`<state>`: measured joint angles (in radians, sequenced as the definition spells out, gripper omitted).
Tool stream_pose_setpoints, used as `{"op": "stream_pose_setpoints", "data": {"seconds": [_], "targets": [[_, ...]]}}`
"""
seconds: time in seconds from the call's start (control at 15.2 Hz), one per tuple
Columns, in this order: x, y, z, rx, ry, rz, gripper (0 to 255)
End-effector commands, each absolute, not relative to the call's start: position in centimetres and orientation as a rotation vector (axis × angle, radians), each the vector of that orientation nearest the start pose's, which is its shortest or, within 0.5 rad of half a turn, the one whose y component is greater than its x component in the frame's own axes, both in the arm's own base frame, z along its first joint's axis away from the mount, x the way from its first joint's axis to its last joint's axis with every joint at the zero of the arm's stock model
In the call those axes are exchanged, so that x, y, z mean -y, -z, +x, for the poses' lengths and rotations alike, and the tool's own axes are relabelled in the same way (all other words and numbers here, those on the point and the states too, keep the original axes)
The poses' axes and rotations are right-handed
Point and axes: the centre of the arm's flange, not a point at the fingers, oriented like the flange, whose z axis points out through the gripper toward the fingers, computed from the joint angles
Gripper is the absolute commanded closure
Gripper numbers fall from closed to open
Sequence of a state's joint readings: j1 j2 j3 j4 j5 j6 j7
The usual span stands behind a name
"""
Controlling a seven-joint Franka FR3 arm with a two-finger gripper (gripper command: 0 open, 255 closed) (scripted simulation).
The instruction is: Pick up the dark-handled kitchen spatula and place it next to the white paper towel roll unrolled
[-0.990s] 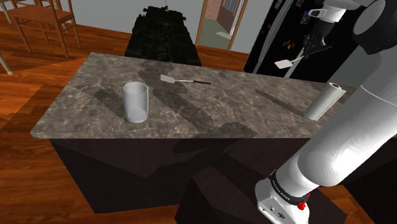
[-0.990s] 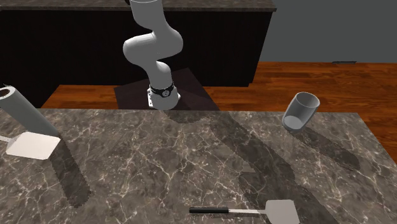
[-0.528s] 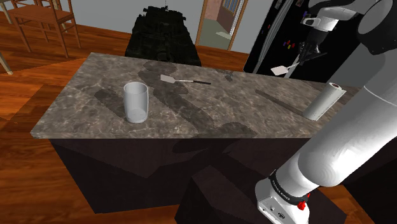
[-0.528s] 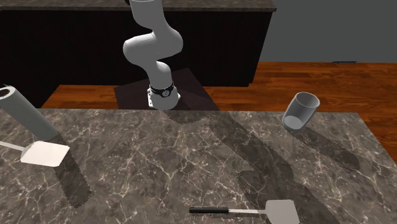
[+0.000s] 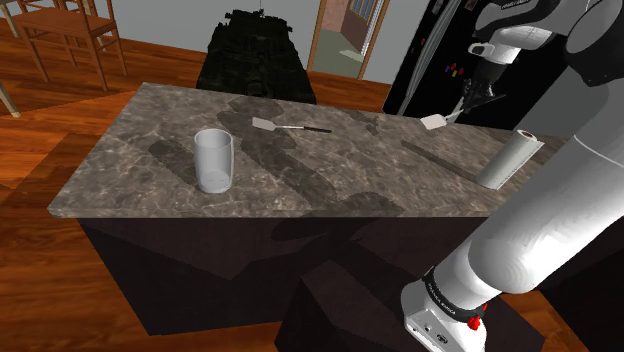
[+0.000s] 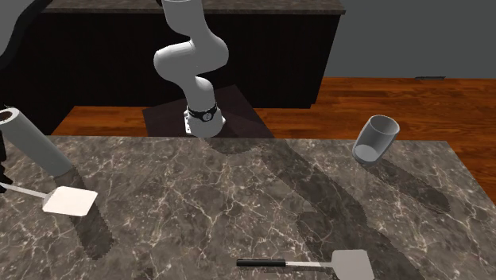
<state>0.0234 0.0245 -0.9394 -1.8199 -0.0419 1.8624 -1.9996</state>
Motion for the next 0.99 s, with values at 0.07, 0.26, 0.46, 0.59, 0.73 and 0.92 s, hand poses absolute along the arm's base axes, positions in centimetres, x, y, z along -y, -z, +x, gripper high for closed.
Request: {"op": "stream_pose_setpoints", "data": {"seconds": [0.07, 0.26, 0.46, 0.59, 0.73, 0.92], "targets": [[45.3, -50.7, 34.9, 1.653, -0.09, -2.711, 255], [45.3, -49.1, 34.9, 1.653, -0.09, -2.711, 255], [45.3, -47.5, 34.9, 1.653, -0.09, -2.711, 255], [45.3, -46.5, 34.9, 1.653, -0.09, -2.711, 255], [45.3, -45.4, 34.9, 1.653, -0.09, -2.711, 255], [45.3, -43.8, 34.9, 1.653, -0.09, -2.711, 255]]}}
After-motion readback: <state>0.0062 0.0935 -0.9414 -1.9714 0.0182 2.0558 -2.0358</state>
